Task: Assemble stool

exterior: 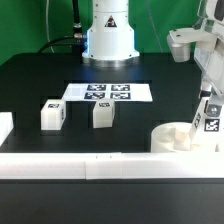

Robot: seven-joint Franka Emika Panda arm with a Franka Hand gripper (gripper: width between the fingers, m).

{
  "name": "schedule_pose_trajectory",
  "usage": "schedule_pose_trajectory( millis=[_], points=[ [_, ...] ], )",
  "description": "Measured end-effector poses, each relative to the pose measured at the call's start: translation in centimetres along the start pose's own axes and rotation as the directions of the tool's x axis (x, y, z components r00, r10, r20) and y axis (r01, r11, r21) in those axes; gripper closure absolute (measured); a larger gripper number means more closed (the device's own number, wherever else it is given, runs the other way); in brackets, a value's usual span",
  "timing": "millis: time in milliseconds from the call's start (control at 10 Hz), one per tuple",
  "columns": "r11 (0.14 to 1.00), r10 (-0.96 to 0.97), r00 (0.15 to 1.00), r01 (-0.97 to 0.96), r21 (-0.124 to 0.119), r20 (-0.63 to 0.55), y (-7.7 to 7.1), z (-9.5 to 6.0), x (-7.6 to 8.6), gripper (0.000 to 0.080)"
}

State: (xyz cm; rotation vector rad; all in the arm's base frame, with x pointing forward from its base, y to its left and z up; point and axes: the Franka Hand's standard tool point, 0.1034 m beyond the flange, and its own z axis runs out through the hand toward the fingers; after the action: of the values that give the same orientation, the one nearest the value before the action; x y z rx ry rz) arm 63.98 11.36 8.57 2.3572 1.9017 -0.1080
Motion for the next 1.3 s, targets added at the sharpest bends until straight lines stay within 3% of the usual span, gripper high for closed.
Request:
schedule_pose_trajectory(
  millis=[400,500,800,1000,1300],
  points=[
    [0.958,0.288,0.958,-0.288,0.004,0.0,-0.05,0.01,-0.04,0.0462],
    [0.917,0.399,0.917,-0.399,0.014,-0.003,-0.06,0.03,-0.14,0.0462],
    [0.729,0.681,0.732,-0.679,0.083,0.004,-0.56,0.07,0.07,0.0462],
    [0.665,0.745,0.667,-0.743,0.078,-0.007,-0.37,0.04,0.31,0.0462],
    [0.495,0.867,0.498,-0.865,0.087,0.009,-0.42,0.04,0.42,0.0462]
  ],
)
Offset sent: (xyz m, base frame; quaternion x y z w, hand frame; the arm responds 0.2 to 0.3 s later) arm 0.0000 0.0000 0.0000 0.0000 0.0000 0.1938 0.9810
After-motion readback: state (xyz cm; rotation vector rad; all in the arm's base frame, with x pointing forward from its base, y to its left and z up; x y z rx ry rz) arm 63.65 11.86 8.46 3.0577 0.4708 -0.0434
